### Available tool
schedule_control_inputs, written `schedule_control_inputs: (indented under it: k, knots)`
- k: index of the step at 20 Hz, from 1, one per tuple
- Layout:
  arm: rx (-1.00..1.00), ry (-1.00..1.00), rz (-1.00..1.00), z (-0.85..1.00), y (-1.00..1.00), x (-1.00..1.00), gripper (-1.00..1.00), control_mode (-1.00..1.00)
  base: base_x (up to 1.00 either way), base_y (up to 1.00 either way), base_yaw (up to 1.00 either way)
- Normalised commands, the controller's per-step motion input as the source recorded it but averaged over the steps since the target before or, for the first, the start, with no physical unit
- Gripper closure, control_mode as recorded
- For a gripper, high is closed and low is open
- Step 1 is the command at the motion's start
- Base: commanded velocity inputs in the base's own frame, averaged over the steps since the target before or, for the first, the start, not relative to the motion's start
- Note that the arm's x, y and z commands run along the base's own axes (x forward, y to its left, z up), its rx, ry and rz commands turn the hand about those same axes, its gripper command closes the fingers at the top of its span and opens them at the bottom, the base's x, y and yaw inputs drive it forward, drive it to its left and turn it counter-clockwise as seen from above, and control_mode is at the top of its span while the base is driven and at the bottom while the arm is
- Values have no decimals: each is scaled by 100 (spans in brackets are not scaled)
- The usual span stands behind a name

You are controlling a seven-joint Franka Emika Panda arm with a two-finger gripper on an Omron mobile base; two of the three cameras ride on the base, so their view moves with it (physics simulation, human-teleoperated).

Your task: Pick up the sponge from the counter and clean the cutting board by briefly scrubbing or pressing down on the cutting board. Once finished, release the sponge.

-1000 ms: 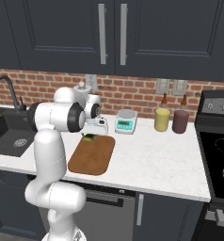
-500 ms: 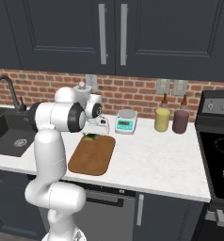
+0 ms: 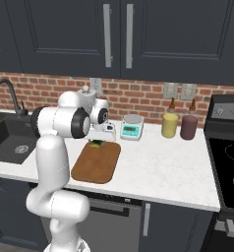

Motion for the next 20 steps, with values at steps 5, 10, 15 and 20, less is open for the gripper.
schedule_control_inputs:
  k: [5, 10, 15, 20]
  knots:
    - [0, 14, 0, -33, -5, -21, 100, -100, 0, 0, 0]
    - [0, 1, 0, -20, -4, -32, 100, -100, 0, 0, 0]
    - [0, 0, 0, -12, -10, -39, 100, -100, 0, 0, 0]
    - [0, 0, -2, -41, -32, -60, 100, -100, 0, 0, 0]
